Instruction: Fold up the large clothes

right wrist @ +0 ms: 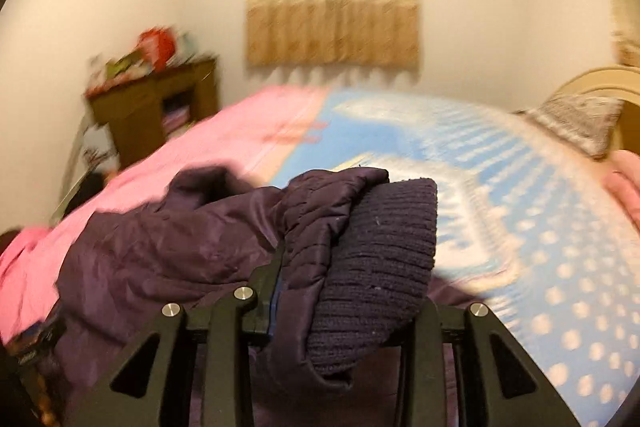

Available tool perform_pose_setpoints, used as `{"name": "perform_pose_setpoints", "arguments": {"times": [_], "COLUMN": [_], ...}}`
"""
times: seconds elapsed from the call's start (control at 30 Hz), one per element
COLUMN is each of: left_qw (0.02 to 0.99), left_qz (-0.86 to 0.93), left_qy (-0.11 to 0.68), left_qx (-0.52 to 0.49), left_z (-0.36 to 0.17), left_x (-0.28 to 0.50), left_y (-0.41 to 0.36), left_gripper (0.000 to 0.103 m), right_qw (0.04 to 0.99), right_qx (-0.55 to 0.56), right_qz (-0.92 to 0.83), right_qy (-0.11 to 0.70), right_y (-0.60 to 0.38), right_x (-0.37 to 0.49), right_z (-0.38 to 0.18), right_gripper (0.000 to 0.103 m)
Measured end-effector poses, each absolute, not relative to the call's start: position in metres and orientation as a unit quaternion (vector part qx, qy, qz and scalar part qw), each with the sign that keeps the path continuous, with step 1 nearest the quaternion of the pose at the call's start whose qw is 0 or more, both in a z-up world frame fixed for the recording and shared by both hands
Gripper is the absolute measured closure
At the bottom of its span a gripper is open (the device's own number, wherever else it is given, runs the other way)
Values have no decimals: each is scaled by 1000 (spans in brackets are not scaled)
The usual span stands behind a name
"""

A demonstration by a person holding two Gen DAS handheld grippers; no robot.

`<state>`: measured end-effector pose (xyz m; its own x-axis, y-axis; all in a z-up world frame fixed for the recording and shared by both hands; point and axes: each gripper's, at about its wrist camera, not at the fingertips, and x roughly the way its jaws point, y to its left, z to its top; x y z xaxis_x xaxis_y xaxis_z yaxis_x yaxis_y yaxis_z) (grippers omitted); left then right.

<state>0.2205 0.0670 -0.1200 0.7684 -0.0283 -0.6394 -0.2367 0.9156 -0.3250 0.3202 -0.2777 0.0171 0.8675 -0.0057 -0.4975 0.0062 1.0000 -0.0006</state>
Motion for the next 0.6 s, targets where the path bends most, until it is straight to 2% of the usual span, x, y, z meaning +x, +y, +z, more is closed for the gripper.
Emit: {"name": "perform_pose_setpoints", "arguments": {"times": [0.07,0.13,0.17,0.2,0.27,0.3,0.43,0.57,0.6], "left_qw": [919,919,919,919,919,918,916,908,912], "left_qz": [57,58,58,58,59,59,61,74,78], "left_qy": [335,335,336,336,337,338,345,365,359], "left_qx": [-198,-197,-197,-197,-196,-196,-195,-190,-184], "left_z": [-120,-119,-119,-119,-120,-119,-118,-106,-100], "left_x": [220,219,220,221,222,222,224,218,215], "left_y": [67,66,66,67,67,67,67,75,75], "left_gripper": [0,0,0,0,0,0,0,0,0], "right_qw": [960,945,934,920,920,921,917,939,945], "right_qx": [23,34,26,21,46,59,91,116,110], "right_qz": [9,4,-3,-8,5,3,1,-15,-20], "right_qy": [280,327,356,391,389,384,388,324,307], "right_y": [-296,-307,-308,-309,-316,-321,-335,-343,-344], "right_x": [326,336,342,348,350,351,340,291,284], "right_z": [6,-28,-49,-72,-84,-78,-67,-40,-31], "right_gripper": [67,56,45,39,36,30,30,30,38]}}
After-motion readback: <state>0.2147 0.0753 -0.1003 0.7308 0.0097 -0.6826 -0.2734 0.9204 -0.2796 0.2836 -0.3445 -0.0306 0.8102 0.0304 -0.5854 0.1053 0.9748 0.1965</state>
